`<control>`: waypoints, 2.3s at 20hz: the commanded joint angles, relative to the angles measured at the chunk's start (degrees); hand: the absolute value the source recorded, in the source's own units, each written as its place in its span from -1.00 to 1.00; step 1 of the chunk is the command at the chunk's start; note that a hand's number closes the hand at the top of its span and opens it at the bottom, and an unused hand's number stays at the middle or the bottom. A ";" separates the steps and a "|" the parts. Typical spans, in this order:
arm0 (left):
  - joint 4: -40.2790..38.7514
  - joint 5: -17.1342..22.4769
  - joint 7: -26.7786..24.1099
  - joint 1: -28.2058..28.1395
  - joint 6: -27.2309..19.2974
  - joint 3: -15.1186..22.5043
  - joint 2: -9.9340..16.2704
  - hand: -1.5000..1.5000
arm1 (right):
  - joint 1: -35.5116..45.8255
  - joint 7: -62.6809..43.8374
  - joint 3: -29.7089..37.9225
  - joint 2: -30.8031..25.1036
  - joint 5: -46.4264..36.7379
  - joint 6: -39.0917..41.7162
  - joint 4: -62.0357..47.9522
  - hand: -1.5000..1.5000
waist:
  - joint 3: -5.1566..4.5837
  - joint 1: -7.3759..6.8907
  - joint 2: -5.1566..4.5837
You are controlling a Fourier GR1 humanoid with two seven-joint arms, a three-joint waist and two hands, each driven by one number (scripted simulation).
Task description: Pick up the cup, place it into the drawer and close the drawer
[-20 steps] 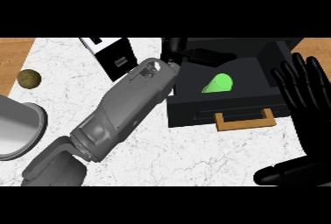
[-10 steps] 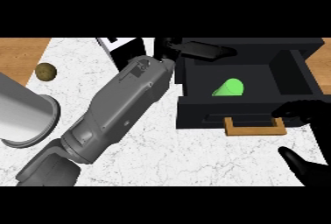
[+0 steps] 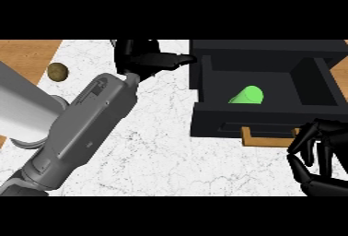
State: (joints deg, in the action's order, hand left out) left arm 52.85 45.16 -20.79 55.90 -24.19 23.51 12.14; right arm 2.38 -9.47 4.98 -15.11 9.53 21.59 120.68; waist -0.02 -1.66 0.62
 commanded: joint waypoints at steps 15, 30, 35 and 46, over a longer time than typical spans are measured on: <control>29.81 3.49 1.77 -33.83 8.73 -6.26 16.14 -1.00 | 1.79 15.71 -12.68 -6.14 -36.33 -2.05 -13.54 1.00 | 0.03 -0.25 -0.72; 33.18 1.86 -0.01 -48.93 20.89 -15.28 19.34 -1.00 | 16.53 19.28 -19.79 2.25 -56.12 -14.07 -46.07 -1.00 | 0.03 0.93 -0.68; 33.22 1.82 0.75 -49.16 23.40 -17.83 18.99 -1.00 | 25.40 26.86 -15.62 4.36 -57.24 -19.57 -66.47 -1.00 | 0.06 0.53 -0.85; 31.75 1.92 1.67 -51.14 30.10 -22.21 18.75 -1.00 | 43.32 38.65 -5.29 1.68 -54.02 -20.13 -94.91 -1.00 | 0.11 -0.54 -1.27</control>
State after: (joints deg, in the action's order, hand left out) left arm 83.32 46.72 -20.28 5.31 5.40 2.22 30.93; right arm 39.25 26.31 -4.05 -11.15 -45.52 0.60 36.43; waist -0.08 -1.70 -0.02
